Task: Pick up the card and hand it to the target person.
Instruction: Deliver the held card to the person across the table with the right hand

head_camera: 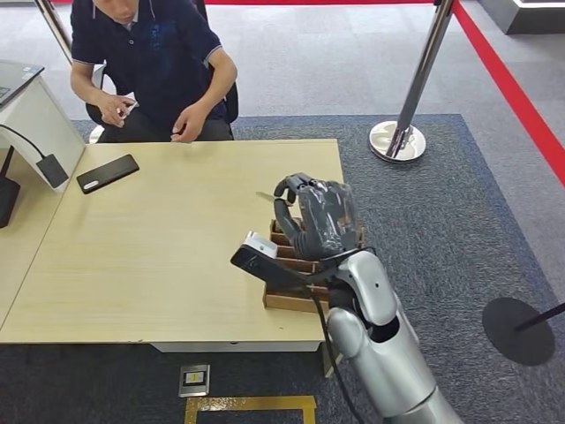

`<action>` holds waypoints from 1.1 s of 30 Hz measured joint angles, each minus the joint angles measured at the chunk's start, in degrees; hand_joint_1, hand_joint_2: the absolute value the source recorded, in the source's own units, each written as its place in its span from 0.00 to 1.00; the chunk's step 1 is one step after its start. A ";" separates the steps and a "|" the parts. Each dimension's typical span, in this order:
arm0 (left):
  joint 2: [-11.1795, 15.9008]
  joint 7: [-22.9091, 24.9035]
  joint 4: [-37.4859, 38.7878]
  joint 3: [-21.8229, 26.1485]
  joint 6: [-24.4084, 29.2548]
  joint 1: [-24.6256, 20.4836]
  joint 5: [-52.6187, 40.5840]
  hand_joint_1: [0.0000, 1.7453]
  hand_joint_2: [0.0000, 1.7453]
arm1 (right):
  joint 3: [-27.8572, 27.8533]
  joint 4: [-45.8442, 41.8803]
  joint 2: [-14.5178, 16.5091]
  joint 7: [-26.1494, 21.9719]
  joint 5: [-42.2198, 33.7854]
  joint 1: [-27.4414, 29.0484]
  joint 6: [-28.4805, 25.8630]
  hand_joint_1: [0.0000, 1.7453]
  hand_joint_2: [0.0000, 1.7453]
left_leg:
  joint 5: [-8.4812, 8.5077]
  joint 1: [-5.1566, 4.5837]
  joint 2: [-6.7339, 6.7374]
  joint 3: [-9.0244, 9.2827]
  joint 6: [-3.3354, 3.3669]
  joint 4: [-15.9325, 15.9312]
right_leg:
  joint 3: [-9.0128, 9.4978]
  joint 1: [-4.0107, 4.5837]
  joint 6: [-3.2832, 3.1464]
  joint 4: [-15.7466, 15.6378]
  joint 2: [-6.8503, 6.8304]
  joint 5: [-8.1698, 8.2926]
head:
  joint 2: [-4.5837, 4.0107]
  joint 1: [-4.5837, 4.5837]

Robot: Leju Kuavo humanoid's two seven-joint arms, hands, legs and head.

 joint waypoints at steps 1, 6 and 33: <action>-0.03 -0.05 0.01 0.09 0.02 0.01 0.00 0.00 0.00 | 0.22 0.16 0.15 0.27 -0.06 -1.42 -0.08 1.00 1.00 | 0.00 0.00 0.00 -0.01 0.00 0.00 | 0.00 0.00 0.00 0.01 0.00 0.00 | 0.00 0.01; -0.09 -0.16 0.02 0.12 -0.50 -0.33 -1.50 0.00 0.00 | 0.62 8.90 2.84 1.87 1.39 -12.38 -2.19 1.00 1.00 | 0.05 0.00 0.01 0.03 -0.02 0.00 | 0.00 0.00 0.01 0.04 0.00 0.03 | 0.00 -0.02; -0.11 1.30 0.02 0.04 -0.45 -0.58 -1.66 0.00 0.00 | 2.30 43.30 11.69 2.59 -3.39 -27.89 -6.87 1.00 1.00 | 0.06 0.00 0.00 -0.03 -0.03 0.01 | -0.03 0.00 0.02 0.04 0.00 0.03 | 0.00 -0.04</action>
